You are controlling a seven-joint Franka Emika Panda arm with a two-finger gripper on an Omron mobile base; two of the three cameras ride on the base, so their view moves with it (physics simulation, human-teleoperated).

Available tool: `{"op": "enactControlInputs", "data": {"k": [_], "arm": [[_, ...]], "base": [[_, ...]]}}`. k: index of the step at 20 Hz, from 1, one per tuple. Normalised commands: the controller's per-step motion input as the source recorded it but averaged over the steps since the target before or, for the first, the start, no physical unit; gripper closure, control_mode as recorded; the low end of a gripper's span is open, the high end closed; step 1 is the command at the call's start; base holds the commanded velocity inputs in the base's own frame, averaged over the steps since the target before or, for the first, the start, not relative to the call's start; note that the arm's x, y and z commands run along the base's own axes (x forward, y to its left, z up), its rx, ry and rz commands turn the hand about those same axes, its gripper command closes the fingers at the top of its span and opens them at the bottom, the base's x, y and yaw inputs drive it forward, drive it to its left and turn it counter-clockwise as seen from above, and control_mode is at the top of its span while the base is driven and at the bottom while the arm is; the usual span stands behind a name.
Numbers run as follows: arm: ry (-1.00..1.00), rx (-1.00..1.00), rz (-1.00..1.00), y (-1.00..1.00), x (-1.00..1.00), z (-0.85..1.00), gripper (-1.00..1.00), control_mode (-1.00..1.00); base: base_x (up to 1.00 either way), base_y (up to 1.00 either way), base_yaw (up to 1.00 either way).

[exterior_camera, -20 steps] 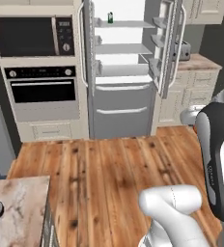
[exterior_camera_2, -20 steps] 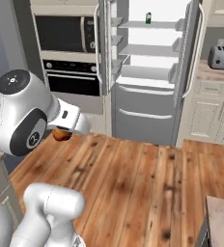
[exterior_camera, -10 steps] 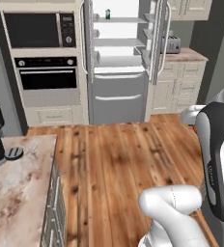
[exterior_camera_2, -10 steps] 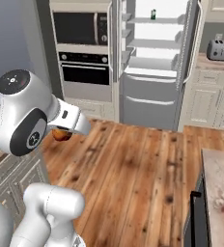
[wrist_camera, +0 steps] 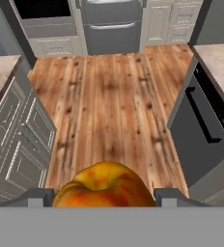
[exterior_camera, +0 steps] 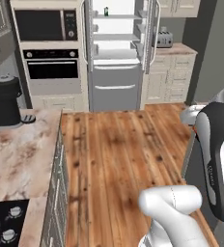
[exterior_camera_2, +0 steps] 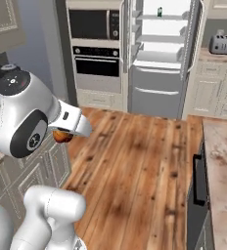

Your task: Pick up each peach from the fridge and place one peach on each plate on the dining counter.

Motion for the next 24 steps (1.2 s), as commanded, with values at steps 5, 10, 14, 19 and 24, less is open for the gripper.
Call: {"op": "enactControlInputs", "data": {"k": [5,10,14,19,24], "arm": [[0.00,0.00,0.00,0.00,0.00,0.00,1.00,1.00],[0.00,0.00,0.00,0.00,0.00,0.00,1.00,1.00],[0.00,0.00,0.00,0.00,0.00,0.00,1.00,1.00],[0.00,0.00,0.00,0.00,0.00,0.00,1.00,1.00],[0.00,0.00,0.00,0.00,0.00,0.00,1.00,1.00]], "base": [[-1.00,0.11,0.00],[-1.00,0.12,0.00],[-1.00,0.07,0.01],[-1.00,0.05,0.01],[-1.00,0.03,0.00]]}}
